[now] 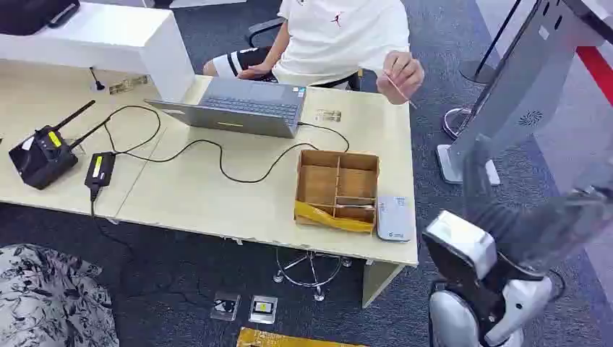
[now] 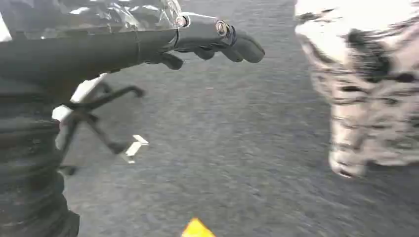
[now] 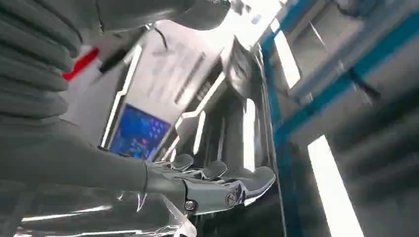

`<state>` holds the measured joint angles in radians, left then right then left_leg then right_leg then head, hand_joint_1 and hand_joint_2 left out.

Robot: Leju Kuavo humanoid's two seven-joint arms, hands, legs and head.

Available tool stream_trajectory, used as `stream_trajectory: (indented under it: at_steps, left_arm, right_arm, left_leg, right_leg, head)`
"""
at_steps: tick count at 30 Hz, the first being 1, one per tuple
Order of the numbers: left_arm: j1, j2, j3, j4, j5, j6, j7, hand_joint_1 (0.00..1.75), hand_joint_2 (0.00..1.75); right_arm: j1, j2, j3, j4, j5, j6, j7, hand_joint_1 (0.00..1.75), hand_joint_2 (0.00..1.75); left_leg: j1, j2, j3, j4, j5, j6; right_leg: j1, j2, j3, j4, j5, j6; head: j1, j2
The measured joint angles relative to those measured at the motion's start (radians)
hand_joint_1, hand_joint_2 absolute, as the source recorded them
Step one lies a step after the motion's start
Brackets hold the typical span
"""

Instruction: Pass the card to the sensor for recognition and then transmit it.

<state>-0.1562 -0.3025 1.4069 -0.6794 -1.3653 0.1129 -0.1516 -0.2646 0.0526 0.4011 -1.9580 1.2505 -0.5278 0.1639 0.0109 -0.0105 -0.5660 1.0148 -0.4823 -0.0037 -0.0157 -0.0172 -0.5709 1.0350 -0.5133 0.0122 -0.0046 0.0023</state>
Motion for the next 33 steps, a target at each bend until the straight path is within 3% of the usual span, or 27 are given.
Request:
stream_trajectory:
  at_steps: [2,3,11,21,33]
  left_arm:
    - [0.000,0.011,0.000,0.019,0.007,0.000,-0.051,0.00,1.75]
    - [0.000,0.015,0.000,0.027,0.008,0.000,-0.062,0.00,1.75]
    - [0.000,0.041,0.000,0.080,-0.005,0.000,-0.081,0.00,1.75]
    - [0.001,0.051,0.000,0.092,-0.028,0.000,-0.081,0.00,1.75]
    - [0.001,0.051,0.000,0.102,-0.042,0.000,-0.067,0.00,1.75]
  right_arm:
    - [-0.054,-0.033,0.068,0.075,-0.009,0.085,0.071,0.00,1.75]
    - [-0.077,-0.042,0.091,0.107,-0.015,0.094,0.082,0.00,1.75]
    - [-0.203,-0.088,0.239,0.376,-0.084,0.148,0.102,0.00,1.75]
    - [-0.248,-0.090,0.318,0.578,-0.173,0.166,0.085,0.00,1.75]
    - [-0.264,-0.090,0.350,0.660,-0.180,0.152,0.103,0.00,1.75]
  left_leg:
    - [0.000,-0.001,-0.001,0.000,0.001,0.000]
    - [0.000,-0.002,-0.001,0.000,0.001,0.000]
    - [0.000,-0.002,-0.003,0.000,0.000,-0.001]
    - [0.000,-0.002,-0.003,0.000,0.000,-0.001]
    - [0.000,-0.002,-0.003,0.000,0.000,-0.001]
  right_leg:
    - [0.000,-0.001,0.000,0.000,0.000,0.000]
    - [0.000,-0.002,-0.001,0.000,0.000,0.000]
    - [0.000,-0.002,-0.003,0.000,-0.001,0.000]
    - [0.000,-0.001,-0.003,0.000,-0.001,0.000]
    - [0.000,-0.001,-0.003,0.000,-0.001,0.000]
  head:
    - [0.000,0.000]
    - [0.001,0.000]
    - [0.001,0.000]
    - [0.000,0.000]
    - [0.001,0.000]
